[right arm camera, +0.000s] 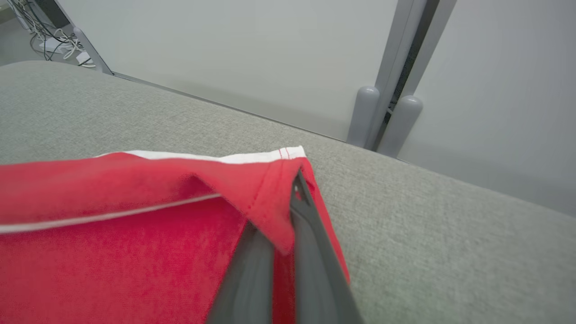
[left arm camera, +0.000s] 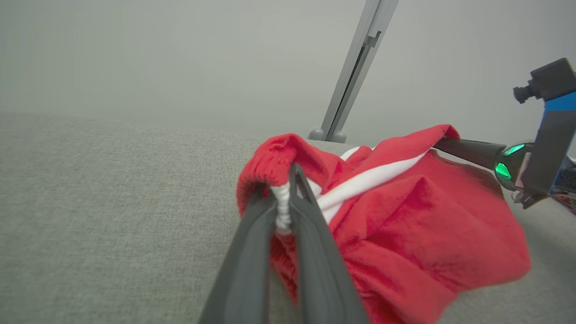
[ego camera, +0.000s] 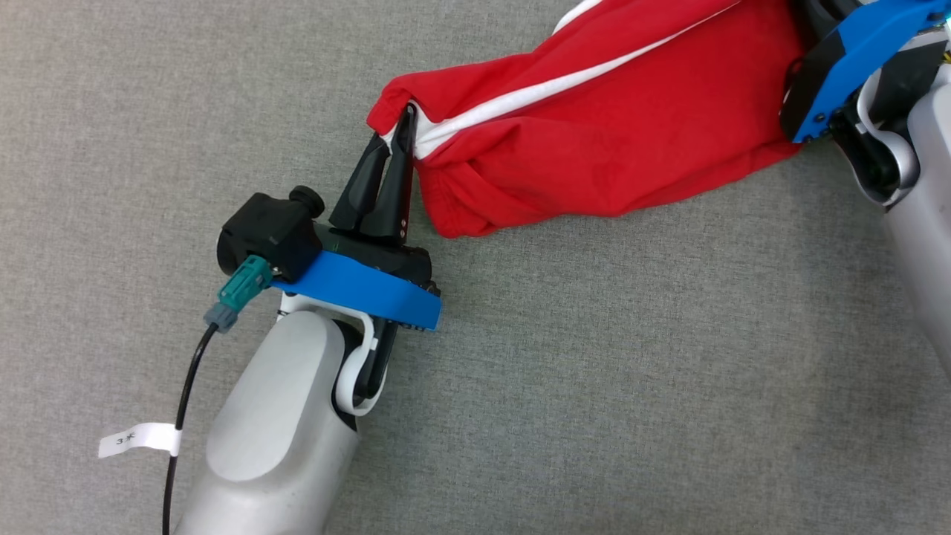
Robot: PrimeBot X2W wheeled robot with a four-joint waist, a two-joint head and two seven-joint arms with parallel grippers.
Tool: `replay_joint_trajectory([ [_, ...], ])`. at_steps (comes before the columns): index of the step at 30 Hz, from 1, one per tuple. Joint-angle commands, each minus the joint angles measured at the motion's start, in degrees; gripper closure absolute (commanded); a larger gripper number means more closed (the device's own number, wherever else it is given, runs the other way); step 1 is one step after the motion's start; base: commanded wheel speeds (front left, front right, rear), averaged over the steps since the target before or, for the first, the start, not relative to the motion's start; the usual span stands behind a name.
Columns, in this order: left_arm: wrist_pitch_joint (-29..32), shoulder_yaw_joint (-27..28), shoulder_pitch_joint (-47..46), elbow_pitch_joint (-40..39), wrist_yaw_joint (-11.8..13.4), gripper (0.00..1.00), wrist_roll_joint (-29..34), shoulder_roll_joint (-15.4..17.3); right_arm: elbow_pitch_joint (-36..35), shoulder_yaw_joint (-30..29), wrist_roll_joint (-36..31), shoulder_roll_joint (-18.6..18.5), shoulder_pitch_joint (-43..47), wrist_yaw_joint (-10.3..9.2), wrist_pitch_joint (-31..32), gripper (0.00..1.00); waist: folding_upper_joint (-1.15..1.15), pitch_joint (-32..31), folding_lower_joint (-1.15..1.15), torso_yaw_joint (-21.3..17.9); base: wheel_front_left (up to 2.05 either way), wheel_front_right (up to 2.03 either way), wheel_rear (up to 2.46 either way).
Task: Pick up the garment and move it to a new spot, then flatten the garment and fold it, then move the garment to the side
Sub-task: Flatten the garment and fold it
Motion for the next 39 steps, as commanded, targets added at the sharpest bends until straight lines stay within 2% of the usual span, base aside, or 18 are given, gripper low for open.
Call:
replay_joint_trajectory([
  [1,-0.26,-0.19,-0.54,-0.07,0.24,1.0,-0.25,-0.07,0.33,0.03,0.03,0.08,-1.18,-0.01,-0.46,0.99,0.0,-0.01,-0.01,0.03,0.0,0.0,0.0],
  [2,-0.26,-0.55,-0.55,-0.2,0.84,0.24,-0.83,-0.08,2.66,0.71,0.58,0.56,-2.03,-0.01,-1.95,0.0,0.0,-0.25,-0.01,0.01,0.0,0.0,0.0],
  [3,-0.26,-0.89,-0.38,-0.25,1.15,0.0,-1.0,-0.08,3.74,1.13,0.71,0.76,-2.07,-0.01,-2.75,0.0,0.0,-0.57,-0.01,-0.02,0.0,0.0,0.0],
  [10,-0.27,-0.11,2.83,-3.4,2.9,0.0,-0.09,-0.08,7.32,4.23,3.18,0.01,-0.32,0.0,-6.54,0.0,0.0,-3.1,-0.01,-0.44,0.0,0.0,0.0],
  [16,-0.27,4.02,8.24,-8.97,3.79,0.0,3.13,-0.09,9.71,6.6,6.78,-2.33,2.33,0.0,-7.93,0.0,0.0,-5.52,-0.01,0.03,0.0,0.0,0.0],
  [25,-0.27,12.26,14.42,-15.67,4.57,0.0,7.38,-0.09,13.61,8.4,10.67,-3.44,4.16,0.0,-7.65,0.0,0.0,-5.98,-0.01,1.97,0.0,0.0,0.0],
  [32,-0.27,15.7,17.0,-18.03,5.75,0.0,8.13,-0.1,17.38,10.56,11.86,-3.0,4.84,0.0,-4.95,0.0,0.0,-6.15,-0.01,3.27,0.0,0.0,0.0],
  [33,-0.27,15.9,17.19,-18.2,5.84,0.0,8.22,-0.11,17.77,10.87,12.15,-2.72,5.1,0.0,-4.52,0.21,0.0,-6.24,-0.01,3.3,0.0,0.0,0.0],
  [34,-0.27,16.07,17.47,-18.31,5.9,0.0,8.31,-0.11,18.0,11.23,12.33,-2.51,5.29,0.0,-4.14,0.53,0.0,-6.34,-0.01,3.31,0.0,0.0,0.0],
  [35,-0.26,16.21,17.71,-18.32,5.97,0.0,8.34,-0.1,17.98,11.55,12.86,-2.21,5.53,0.0,-3.62,0.65,0.0,-6.45,-0.01,3.27,0.0,0.0,0.0],
  [36,-0.27,16.37,17.91,-18.34,6.03,0.0,8.42,-0.1,17.85,11.82,13.25,-2.04,5.78,0.0,-3.39,1.0,0.0,-6.63,-0.01,3.14,0.0,0.0,0.0],
  [39,-0.26,16.77,18.22,-18.06,6.15,0.0,9.16,-0.1,17.1,12.04,14.55,-1.7,5.86,0.0,-4.65,1.0,0.0,-7.5,-0.01,2.17,0.0,0.0,0.0],
])
